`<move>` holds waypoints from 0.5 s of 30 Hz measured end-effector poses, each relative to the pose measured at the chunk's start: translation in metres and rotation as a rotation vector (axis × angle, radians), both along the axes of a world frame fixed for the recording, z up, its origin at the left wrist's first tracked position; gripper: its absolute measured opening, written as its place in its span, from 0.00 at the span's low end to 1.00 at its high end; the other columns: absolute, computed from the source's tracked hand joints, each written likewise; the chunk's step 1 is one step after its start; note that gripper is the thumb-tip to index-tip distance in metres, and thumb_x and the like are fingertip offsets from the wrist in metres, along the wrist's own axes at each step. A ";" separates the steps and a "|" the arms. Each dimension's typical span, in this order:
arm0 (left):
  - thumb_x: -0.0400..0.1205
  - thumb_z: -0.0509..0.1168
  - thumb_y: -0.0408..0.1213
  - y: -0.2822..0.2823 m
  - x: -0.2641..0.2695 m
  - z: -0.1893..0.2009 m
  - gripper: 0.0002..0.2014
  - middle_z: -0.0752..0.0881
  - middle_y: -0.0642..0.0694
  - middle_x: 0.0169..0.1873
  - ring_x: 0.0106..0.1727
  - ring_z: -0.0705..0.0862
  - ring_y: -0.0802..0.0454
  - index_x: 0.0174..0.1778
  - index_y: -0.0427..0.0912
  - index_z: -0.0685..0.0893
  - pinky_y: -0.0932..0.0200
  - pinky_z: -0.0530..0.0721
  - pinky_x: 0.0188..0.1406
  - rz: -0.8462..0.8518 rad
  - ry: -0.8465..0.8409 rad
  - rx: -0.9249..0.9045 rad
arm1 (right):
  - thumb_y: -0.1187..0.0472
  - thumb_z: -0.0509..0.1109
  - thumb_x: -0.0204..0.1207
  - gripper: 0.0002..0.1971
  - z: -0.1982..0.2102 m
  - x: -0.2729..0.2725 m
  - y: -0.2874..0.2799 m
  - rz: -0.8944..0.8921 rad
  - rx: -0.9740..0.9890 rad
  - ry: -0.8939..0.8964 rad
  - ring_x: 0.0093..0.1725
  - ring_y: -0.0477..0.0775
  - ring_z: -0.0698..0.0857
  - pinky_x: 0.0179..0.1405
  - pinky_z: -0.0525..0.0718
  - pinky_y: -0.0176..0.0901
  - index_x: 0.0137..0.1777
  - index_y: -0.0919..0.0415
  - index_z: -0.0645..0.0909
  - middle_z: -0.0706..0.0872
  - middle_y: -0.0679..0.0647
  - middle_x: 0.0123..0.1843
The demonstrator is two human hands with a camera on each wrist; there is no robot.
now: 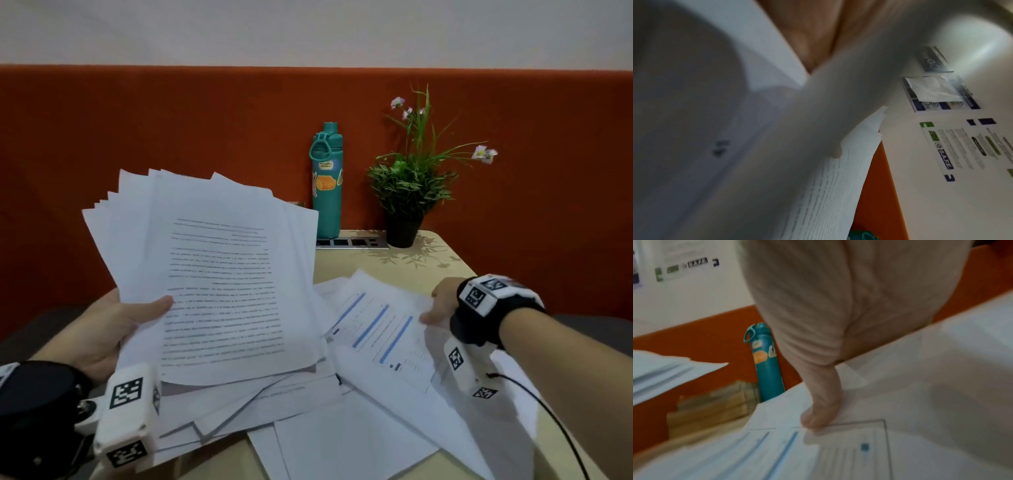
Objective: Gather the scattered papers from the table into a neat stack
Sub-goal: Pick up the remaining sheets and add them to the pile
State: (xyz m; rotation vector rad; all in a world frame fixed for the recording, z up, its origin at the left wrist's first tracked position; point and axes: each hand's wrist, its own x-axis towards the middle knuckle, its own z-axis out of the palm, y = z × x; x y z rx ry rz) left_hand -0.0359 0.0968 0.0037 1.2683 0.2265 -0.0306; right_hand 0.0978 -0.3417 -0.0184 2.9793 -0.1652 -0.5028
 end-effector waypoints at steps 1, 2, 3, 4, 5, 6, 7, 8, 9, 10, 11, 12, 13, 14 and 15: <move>0.75 0.67 0.27 0.005 -0.003 0.004 0.26 0.85 0.30 0.64 0.53 0.89 0.33 0.72 0.37 0.79 0.30 0.86 0.46 0.000 -0.008 0.002 | 0.20 0.59 0.56 0.50 0.011 -0.002 0.001 -0.004 -0.008 -0.009 0.62 0.59 0.85 0.66 0.80 0.53 0.67 0.60 0.81 0.87 0.55 0.63; 0.68 0.77 0.31 0.010 -0.005 0.007 0.33 0.86 0.31 0.64 0.54 0.89 0.32 0.71 0.38 0.80 0.29 0.86 0.45 -0.014 -0.016 0.014 | 0.27 0.58 0.69 0.42 0.028 -0.012 0.007 -0.013 0.009 -0.033 0.65 0.60 0.83 0.68 0.78 0.50 0.69 0.63 0.79 0.85 0.57 0.66; 0.55 0.85 0.35 0.016 -0.005 0.009 0.44 0.87 0.32 0.62 0.54 0.90 0.32 0.70 0.39 0.81 0.29 0.87 0.44 -0.021 -0.019 0.025 | 0.34 0.56 0.77 0.37 0.043 -0.022 0.012 -0.028 0.040 -0.046 0.65 0.61 0.82 0.67 0.76 0.47 0.70 0.65 0.78 0.84 0.59 0.66; 0.44 0.88 0.37 0.020 -0.005 0.011 0.53 0.89 0.33 0.60 0.53 0.90 0.32 0.70 0.39 0.81 0.30 0.87 0.43 -0.020 -0.023 0.028 | 0.39 0.53 0.82 0.34 0.055 -0.029 0.016 -0.059 0.077 -0.057 0.62 0.60 0.80 0.63 0.75 0.45 0.71 0.68 0.77 0.83 0.60 0.63; 0.37 0.89 0.38 0.023 -0.005 0.013 0.57 0.89 0.34 0.59 0.52 0.91 0.33 0.69 0.39 0.82 0.31 0.88 0.42 -0.023 -0.031 0.017 | 0.41 0.51 0.84 0.33 0.060 -0.033 0.020 -0.094 0.109 -0.059 0.59 0.59 0.79 0.59 0.72 0.44 0.71 0.70 0.76 0.81 0.61 0.59; 0.35 0.89 0.38 0.025 -0.004 0.015 0.59 0.90 0.34 0.57 0.51 0.91 0.34 0.69 0.39 0.81 0.32 0.88 0.40 -0.033 -0.033 0.006 | 0.43 0.49 0.85 0.32 0.064 -0.039 0.026 -0.097 0.120 -0.054 0.60 0.58 0.78 0.59 0.71 0.44 0.71 0.70 0.75 0.80 0.62 0.59; 0.34 0.89 0.38 0.024 -0.004 0.016 0.60 0.91 0.34 0.56 0.50 0.92 0.34 0.70 0.38 0.81 0.33 0.88 0.39 -0.053 -0.028 -0.005 | 0.44 0.49 0.86 0.31 0.063 -0.043 0.032 -0.075 0.116 -0.027 0.64 0.59 0.78 0.62 0.71 0.44 0.71 0.71 0.75 0.80 0.62 0.65; 0.33 0.89 0.37 0.020 -0.004 0.017 0.61 0.91 0.34 0.56 0.49 0.92 0.35 0.70 0.38 0.81 0.34 0.88 0.38 -0.069 -0.021 -0.014 | 0.45 0.49 0.86 0.30 0.058 -0.046 0.038 -0.044 0.130 -0.008 0.67 0.59 0.78 0.64 0.70 0.44 0.71 0.71 0.75 0.79 0.62 0.70; 0.33 0.89 0.37 0.016 -0.005 0.018 0.61 0.91 0.34 0.56 0.48 0.92 0.35 0.70 0.38 0.81 0.34 0.89 0.37 -0.080 -0.024 -0.026 | 0.44 0.53 0.85 0.30 0.053 -0.052 0.045 -0.041 0.156 0.034 0.66 0.58 0.78 0.63 0.71 0.43 0.71 0.70 0.75 0.79 0.61 0.72; 0.33 0.88 0.37 0.013 -0.005 0.017 0.61 0.91 0.34 0.55 0.48 0.92 0.35 0.70 0.38 0.81 0.35 0.89 0.37 -0.086 -0.036 -0.029 | 0.42 0.58 0.82 0.30 0.047 -0.057 0.055 -0.077 0.213 0.088 0.63 0.58 0.79 0.61 0.72 0.43 0.69 0.69 0.77 0.80 0.61 0.71; 0.33 0.88 0.37 0.009 -0.005 0.016 0.60 0.91 0.35 0.55 0.48 0.92 0.35 0.69 0.38 0.81 0.35 0.89 0.37 -0.093 -0.044 -0.028 | 0.40 0.64 0.77 0.31 0.038 -0.060 0.063 -0.105 0.282 0.105 0.61 0.59 0.80 0.59 0.73 0.44 0.67 0.66 0.80 0.83 0.60 0.66; 0.33 0.88 0.36 0.006 -0.004 0.016 0.60 0.91 0.34 0.55 0.47 0.92 0.35 0.69 0.38 0.81 0.35 0.89 0.37 -0.098 -0.043 -0.026 | 0.39 0.70 0.72 0.31 0.031 -0.063 0.070 -0.108 0.327 0.100 0.57 0.59 0.82 0.58 0.76 0.45 0.64 0.65 0.82 0.85 0.60 0.60; 0.34 0.88 0.36 0.003 -0.004 0.015 0.60 0.90 0.34 0.56 0.48 0.92 0.35 0.69 0.38 0.81 0.35 0.89 0.37 -0.098 -0.032 -0.028 | 0.39 0.72 0.69 0.31 0.020 -0.060 0.081 -0.094 0.335 0.095 0.52 0.58 0.82 0.56 0.78 0.45 0.61 0.65 0.84 0.85 0.60 0.54; 0.36 0.88 0.34 0.001 -0.003 0.013 0.59 0.90 0.33 0.58 0.48 0.92 0.35 0.70 0.38 0.81 0.35 0.89 0.37 -0.097 -0.017 -0.026 | 0.39 0.73 0.68 0.31 0.012 -0.056 0.087 -0.081 0.330 0.092 0.48 0.58 0.81 0.55 0.79 0.45 0.60 0.66 0.84 0.86 0.61 0.51; 0.39 0.87 0.33 0.000 -0.003 0.012 0.57 0.88 0.31 0.60 0.48 0.92 0.34 0.71 0.38 0.80 0.35 0.89 0.37 -0.095 -0.009 -0.024 | 0.39 0.74 0.66 0.33 0.007 -0.056 0.094 -0.069 0.293 0.088 0.48 0.59 0.81 0.58 0.81 0.48 0.60 0.67 0.84 0.86 0.62 0.52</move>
